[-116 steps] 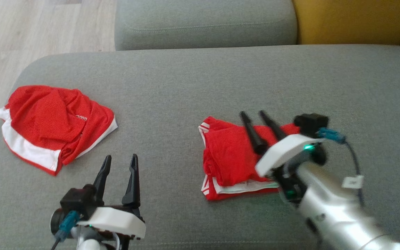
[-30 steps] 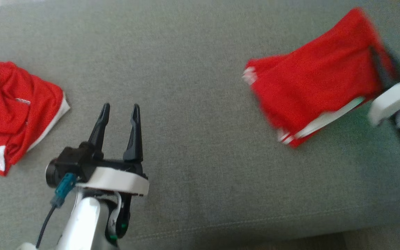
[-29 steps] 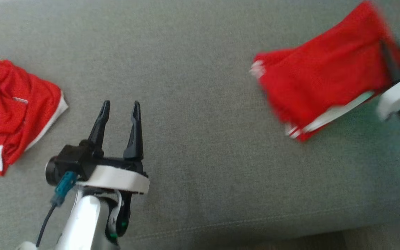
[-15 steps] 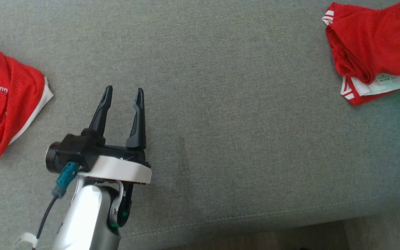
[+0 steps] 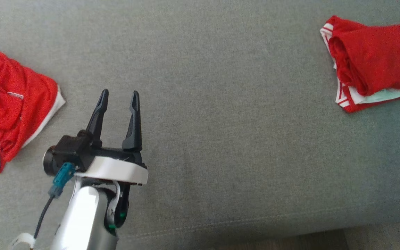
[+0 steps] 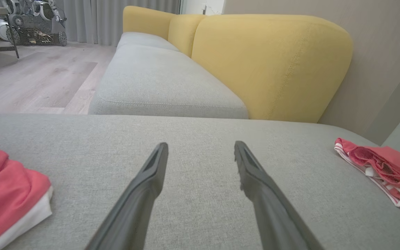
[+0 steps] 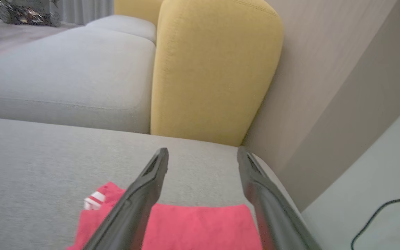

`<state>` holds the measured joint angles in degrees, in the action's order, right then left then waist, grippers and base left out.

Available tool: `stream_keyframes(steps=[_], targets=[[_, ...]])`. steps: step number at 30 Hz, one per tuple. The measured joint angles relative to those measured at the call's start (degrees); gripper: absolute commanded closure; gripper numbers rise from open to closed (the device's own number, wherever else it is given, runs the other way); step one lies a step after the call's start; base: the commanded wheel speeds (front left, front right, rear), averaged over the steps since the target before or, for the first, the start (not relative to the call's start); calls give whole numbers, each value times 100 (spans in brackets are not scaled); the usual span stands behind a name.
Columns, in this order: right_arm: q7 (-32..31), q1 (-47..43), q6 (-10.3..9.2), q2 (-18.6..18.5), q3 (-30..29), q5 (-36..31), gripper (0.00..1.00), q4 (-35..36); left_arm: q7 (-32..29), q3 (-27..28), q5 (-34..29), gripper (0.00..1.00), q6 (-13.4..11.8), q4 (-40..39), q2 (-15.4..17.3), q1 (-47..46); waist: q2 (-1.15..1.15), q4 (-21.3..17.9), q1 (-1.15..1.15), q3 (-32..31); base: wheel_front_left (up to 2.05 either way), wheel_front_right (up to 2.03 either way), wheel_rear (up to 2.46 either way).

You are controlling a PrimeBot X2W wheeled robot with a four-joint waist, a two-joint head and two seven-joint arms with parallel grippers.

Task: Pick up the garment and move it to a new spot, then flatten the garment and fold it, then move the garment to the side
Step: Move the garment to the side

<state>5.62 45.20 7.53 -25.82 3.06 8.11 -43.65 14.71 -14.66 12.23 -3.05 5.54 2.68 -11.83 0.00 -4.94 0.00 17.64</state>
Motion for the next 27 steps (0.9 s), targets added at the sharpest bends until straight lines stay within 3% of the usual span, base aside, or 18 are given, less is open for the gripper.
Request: stream_keyframes(steps=[6,15,27], targets=[[269,-337,0,505,235,357,0,627,0,57,87,0,-27,-10,0,242,0,97,0,-397,0,0,0],[692,-1828,0,1301,402,800,0,1503,0,219,164,0,-99,-45,3,720,0,375,0,-1023,0,0,0],[859,-3524,0,1993,96,271,0,2242,0,253,221,0,-98,-14,14,1409,0,595,-1,-1633,0,0,0]])
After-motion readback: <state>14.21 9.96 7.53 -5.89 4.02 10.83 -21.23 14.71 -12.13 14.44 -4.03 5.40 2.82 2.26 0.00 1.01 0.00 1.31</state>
